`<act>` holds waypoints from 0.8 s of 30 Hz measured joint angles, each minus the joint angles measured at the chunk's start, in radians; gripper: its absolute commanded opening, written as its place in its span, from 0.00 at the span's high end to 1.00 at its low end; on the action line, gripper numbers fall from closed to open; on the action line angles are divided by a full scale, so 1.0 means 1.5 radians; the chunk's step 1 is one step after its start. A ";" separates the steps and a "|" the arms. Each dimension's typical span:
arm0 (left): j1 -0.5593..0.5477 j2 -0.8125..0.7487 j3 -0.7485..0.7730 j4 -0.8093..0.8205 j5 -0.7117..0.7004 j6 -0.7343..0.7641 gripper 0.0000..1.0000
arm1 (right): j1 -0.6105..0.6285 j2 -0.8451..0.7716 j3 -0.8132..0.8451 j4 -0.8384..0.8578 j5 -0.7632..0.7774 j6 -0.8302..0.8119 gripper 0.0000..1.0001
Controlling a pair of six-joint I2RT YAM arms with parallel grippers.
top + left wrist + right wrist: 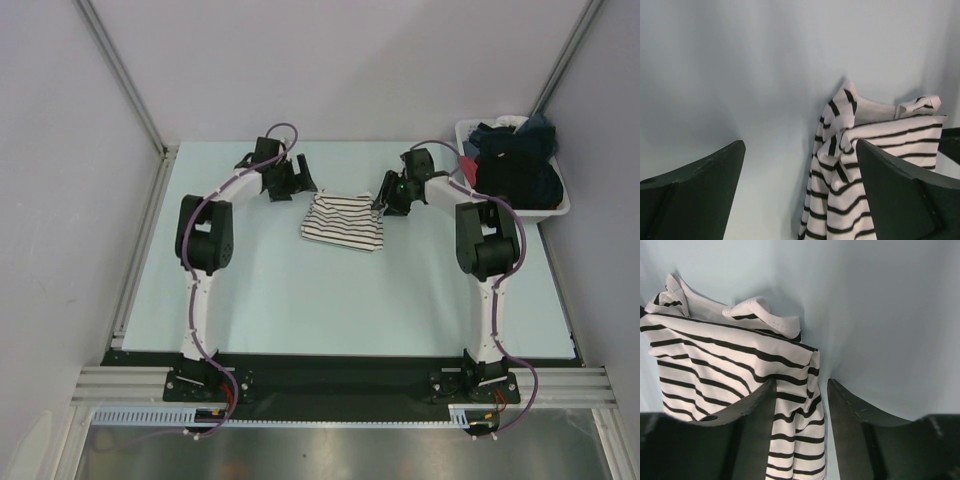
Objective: Fold and stack the tank tops
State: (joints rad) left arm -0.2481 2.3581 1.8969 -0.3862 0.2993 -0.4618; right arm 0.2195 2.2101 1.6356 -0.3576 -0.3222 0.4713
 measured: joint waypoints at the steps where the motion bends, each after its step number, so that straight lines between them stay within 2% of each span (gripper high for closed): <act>1: 0.000 -0.014 -0.025 0.012 0.000 0.001 0.00 | 0.000 -0.003 -0.002 0.002 0.003 -0.001 0.46; 8: -0.007 -0.133 -0.195 0.052 -0.003 0.000 0.00 | -0.004 -0.046 -0.053 0.006 0.021 0.000 0.41; 13: -0.031 -0.176 -0.235 0.060 -0.006 0.002 0.02 | -0.005 -0.104 -0.109 0.020 0.025 0.001 0.41; 21: -0.072 -0.168 -0.226 0.008 -0.050 -0.001 0.23 | -0.005 -0.203 -0.200 0.041 0.025 0.003 0.41; 22: -0.073 -0.167 -0.226 0.004 -0.055 -0.001 0.34 | -0.005 -0.214 -0.208 0.043 0.025 0.003 0.41; 24: -0.073 -0.167 -0.226 -0.003 -0.061 -0.006 0.42 | -0.005 -0.237 -0.227 0.049 0.024 0.004 0.41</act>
State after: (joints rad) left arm -0.3580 2.1078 1.5578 -0.3912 0.2081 -0.4706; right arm 0.2119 1.8553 1.2953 -0.2836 -0.2855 0.4774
